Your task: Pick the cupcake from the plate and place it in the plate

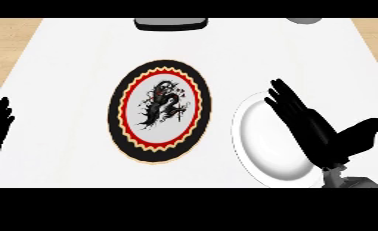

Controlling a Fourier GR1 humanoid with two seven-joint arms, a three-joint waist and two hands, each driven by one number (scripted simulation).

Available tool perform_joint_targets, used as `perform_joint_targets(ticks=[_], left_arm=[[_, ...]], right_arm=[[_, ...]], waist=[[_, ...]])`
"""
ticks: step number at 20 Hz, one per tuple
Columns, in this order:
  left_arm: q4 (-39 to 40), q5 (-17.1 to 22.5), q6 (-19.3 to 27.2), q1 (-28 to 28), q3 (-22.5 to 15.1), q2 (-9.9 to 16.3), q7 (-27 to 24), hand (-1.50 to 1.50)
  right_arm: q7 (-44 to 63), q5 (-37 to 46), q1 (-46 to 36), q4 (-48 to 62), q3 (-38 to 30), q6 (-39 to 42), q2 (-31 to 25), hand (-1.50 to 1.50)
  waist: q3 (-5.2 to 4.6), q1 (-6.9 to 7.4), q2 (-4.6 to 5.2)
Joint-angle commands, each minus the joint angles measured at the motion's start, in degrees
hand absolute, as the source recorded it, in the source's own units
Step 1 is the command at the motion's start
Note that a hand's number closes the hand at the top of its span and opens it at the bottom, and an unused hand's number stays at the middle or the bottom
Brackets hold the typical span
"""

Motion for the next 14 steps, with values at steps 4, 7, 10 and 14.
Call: perform_joint_targets(ticks=[4, 7, 10, 14], left_arm=[[-4.4, -5.8, 0.6, -0.7, -4.4, -2.4, -8.6, 0.0], [-6.2, -5.7, -1.1, 0.0, -5.3, -1.8, -10.1, 0.0], [-6.1, -6.9, -0.6, -0.9, -6.9, -3.4, -10.8, 0.0], [-6.7, -8.1, -0.4, 1.0, -7.3, -4.4, -13.5, 0.0]], right_arm=[[-2.0, -14.1, -3.7, -3.9, -13.4, -3.8, 5.8, -1.5], [-4.3, 4.7, -3.7, -0.6, -18.9, -10.1, -8.8, -1.5], [-14.0, 3.1, -3.3, -4.0, -24.2, -22.0, 2.9, -1.5], [-19.8, 4.3, 4.0, -12.5, -22.9, -28.3, 12.0, -1.5]], waist=[[-1.76, -0.84, -0.47], [-2.57, -2.4, -0.65], [-1.89, -2.23, -0.53], [-1.83, -1.2, -0.63]])
